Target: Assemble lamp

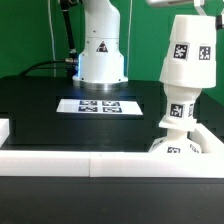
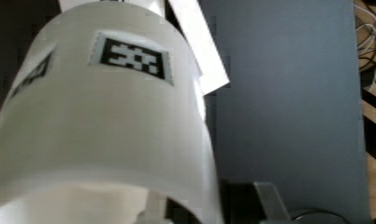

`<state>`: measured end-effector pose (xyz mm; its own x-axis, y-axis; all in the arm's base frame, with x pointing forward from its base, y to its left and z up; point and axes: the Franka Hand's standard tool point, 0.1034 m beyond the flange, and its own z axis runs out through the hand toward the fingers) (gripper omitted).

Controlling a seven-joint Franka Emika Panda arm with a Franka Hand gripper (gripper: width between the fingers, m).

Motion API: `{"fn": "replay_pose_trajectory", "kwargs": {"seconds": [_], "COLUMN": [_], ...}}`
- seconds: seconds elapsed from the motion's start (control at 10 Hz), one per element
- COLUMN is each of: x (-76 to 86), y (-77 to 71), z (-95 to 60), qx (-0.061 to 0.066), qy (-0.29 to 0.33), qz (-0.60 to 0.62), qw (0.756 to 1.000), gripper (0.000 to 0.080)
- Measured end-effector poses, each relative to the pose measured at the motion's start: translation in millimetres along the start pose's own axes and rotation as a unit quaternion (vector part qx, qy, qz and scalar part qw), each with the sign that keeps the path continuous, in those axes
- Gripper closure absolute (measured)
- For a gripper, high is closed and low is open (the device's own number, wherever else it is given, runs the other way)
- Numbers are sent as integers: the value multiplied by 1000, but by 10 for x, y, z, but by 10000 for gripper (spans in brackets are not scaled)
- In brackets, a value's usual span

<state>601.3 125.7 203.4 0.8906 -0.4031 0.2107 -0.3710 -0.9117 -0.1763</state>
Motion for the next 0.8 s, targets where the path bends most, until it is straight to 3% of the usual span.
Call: {"fn": "replay_pose_trajectory", "kwargs": {"seconds": [0.4,0.8], "x": [-52,-61], "y": [171,191], "z": [320,452], "qx": [-15,-20], "qy": [3,6], "qz": [-90,-108], "qw": [996,994], "gripper": [754,754]}}
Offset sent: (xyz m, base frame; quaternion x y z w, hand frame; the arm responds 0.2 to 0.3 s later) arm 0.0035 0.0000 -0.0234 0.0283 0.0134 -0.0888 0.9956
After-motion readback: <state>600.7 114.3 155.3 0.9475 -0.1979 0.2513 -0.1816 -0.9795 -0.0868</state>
